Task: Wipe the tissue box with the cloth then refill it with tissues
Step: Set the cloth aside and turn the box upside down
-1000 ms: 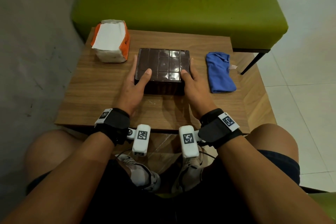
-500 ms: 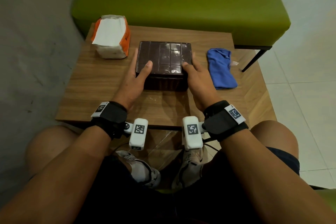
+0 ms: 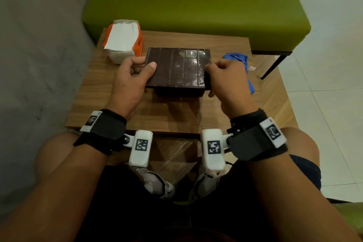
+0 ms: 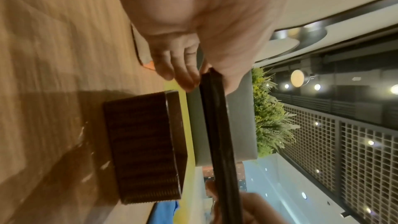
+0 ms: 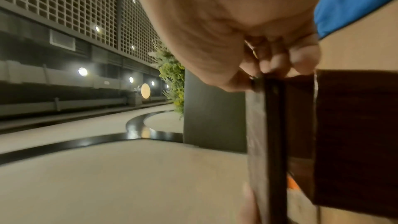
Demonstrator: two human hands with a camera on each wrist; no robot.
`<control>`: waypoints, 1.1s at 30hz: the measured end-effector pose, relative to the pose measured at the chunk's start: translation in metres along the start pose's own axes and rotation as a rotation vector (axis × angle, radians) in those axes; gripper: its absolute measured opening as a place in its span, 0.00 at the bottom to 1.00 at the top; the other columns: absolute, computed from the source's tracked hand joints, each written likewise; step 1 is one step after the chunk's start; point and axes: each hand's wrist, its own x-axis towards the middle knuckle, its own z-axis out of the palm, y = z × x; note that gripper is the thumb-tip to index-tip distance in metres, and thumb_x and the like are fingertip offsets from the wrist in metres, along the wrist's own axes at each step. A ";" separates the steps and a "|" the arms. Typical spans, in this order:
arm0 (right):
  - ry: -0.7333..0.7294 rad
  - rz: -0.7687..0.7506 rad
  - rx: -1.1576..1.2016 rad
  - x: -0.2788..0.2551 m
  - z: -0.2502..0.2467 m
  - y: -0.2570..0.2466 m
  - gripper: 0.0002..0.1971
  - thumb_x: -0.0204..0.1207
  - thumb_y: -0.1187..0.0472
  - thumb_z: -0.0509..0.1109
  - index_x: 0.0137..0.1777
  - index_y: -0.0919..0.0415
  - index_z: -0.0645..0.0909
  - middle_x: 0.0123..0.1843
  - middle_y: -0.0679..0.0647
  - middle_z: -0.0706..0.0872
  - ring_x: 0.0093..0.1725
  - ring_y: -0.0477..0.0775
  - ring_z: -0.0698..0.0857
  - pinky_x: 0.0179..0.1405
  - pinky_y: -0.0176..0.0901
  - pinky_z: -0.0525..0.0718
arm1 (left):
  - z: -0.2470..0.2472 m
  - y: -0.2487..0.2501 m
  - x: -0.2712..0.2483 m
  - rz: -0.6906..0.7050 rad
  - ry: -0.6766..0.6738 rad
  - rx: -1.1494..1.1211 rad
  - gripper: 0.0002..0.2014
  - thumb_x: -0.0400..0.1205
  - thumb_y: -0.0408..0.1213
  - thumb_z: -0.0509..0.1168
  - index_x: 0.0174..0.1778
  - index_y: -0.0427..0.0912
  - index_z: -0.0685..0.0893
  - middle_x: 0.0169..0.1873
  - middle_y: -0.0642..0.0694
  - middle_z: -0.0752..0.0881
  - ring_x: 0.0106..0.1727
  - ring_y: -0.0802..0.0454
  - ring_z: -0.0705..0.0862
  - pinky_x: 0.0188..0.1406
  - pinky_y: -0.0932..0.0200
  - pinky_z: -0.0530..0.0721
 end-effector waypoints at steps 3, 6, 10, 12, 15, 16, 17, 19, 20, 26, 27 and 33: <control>-0.253 0.180 0.009 -0.011 -0.027 -0.004 0.05 0.84 0.67 0.71 0.47 0.67 0.82 0.31 0.58 0.84 0.26 0.52 0.81 0.23 0.46 0.84 | -0.017 0.008 -0.006 -0.108 -0.129 0.080 0.13 0.84 0.43 0.79 0.57 0.46 0.82 0.56 0.38 0.92 0.52 0.45 0.93 0.41 0.50 0.91; -0.410 0.321 -0.058 -0.013 -0.042 0.008 0.02 0.85 0.69 0.73 0.52 0.67 0.83 0.31 0.57 0.81 0.26 0.55 0.83 0.26 0.49 0.89 | -0.029 0.008 -0.011 -0.258 -0.347 0.194 0.20 0.74 0.46 0.82 0.53 0.42 0.81 0.41 0.42 0.93 0.34 0.51 0.91 0.25 0.55 0.87; -0.436 0.417 -0.136 -0.011 -0.032 0.031 0.04 0.85 0.71 0.73 0.50 0.66 0.81 0.33 0.59 0.82 0.26 0.56 0.84 0.28 0.52 0.91 | -0.026 -0.007 -0.017 -0.429 -0.414 0.260 0.17 0.79 0.40 0.81 0.54 0.39 0.81 0.36 0.43 0.90 0.27 0.52 0.87 0.17 0.60 0.83; -0.421 0.449 -0.150 -0.010 -0.019 0.041 0.08 0.85 0.71 0.73 0.49 0.63 0.76 0.32 0.59 0.80 0.25 0.56 0.82 0.25 0.51 0.89 | -0.024 -0.020 -0.016 -0.469 -0.388 0.311 0.17 0.80 0.40 0.82 0.52 0.39 0.81 0.38 0.40 0.90 0.30 0.49 0.87 0.18 0.59 0.84; -0.402 0.490 -0.198 -0.008 0.001 0.052 0.10 0.88 0.69 0.70 0.45 0.62 0.75 0.32 0.59 0.78 0.28 0.56 0.78 0.30 0.53 0.86 | -0.020 -0.034 -0.010 -0.492 -0.340 0.382 0.16 0.80 0.41 0.83 0.50 0.40 0.82 0.42 0.39 0.91 0.36 0.46 0.88 0.23 0.55 0.84; -0.394 0.506 -0.204 -0.006 0.006 0.055 0.11 0.88 0.68 0.69 0.44 0.62 0.75 0.32 0.59 0.77 0.28 0.57 0.77 0.33 0.55 0.85 | -0.017 -0.037 -0.009 -0.502 -0.329 0.395 0.16 0.80 0.41 0.83 0.49 0.41 0.82 0.43 0.37 0.91 0.38 0.45 0.88 0.25 0.54 0.83; -0.386 0.519 -0.207 -0.005 0.010 0.057 0.12 0.89 0.68 0.68 0.42 0.62 0.75 0.32 0.59 0.76 0.28 0.57 0.77 0.38 0.58 0.85 | -0.016 -0.040 -0.007 -0.508 -0.317 0.408 0.16 0.80 0.41 0.83 0.47 0.42 0.81 0.44 0.36 0.91 0.39 0.43 0.87 0.25 0.54 0.82; -0.377 0.536 -0.220 -0.001 0.015 0.059 0.11 0.89 0.66 0.69 0.43 0.63 0.77 0.32 0.60 0.77 0.29 0.58 0.77 0.46 0.61 0.85 | -0.012 -0.043 -0.004 -0.522 -0.297 0.438 0.16 0.81 0.40 0.83 0.46 0.42 0.80 0.45 0.35 0.90 0.40 0.43 0.86 0.23 0.55 0.81; -0.377 0.544 -0.233 0.000 0.016 0.058 0.10 0.89 0.65 0.69 0.44 0.63 0.77 0.33 0.60 0.78 0.30 0.59 0.78 0.47 0.61 0.85 | -0.011 -0.044 -0.003 -0.532 -0.289 0.454 0.16 0.81 0.40 0.83 0.47 0.42 0.80 0.46 0.35 0.90 0.38 0.44 0.85 0.23 0.56 0.80; -0.333 0.514 -0.313 0.005 0.018 0.055 0.08 0.86 0.66 0.72 0.45 0.63 0.78 0.37 0.60 0.83 0.31 0.57 0.81 0.41 0.55 0.89 | -0.009 -0.041 0.000 -0.564 -0.241 0.586 0.20 0.77 0.46 0.86 0.53 0.41 0.84 0.34 0.42 0.87 0.25 0.50 0.78 0.24 0.56 0.76; -0.316 0.477 -0.349 0.007 0.018 0.058 0.08 0.85 0.65 0.74 0.46 0.64 0.80 0.38 0.60 0.87 0.33 0.58 0.85 0.44 0.56 0.93 | -0.008 -0.040 -0.001 -0.563 -0.234 0.594 0.21 0.77 0.46 0.86 0.54 0.41 0.84 0.35 0.42 0.87 0.26 0.50 0.79 0.24 0.56 0.77; -0.224 0.202 -0.661 0.006 0.016 0.056 0.10 0.80 0.58 0.80 0.49 0.61 0.82 0.50 0.60 0.90 0.50 0.61 0.90 0.49 0.55 0.92 | -0.007 -0.033 -0.007 -0.499 -0.201 0.558 0.19 0.77 0.43 0.85 0.49 0.45 0.79 0.42 0.43 0.87 0.37 0.50 0.83 0.35 0.53 0.80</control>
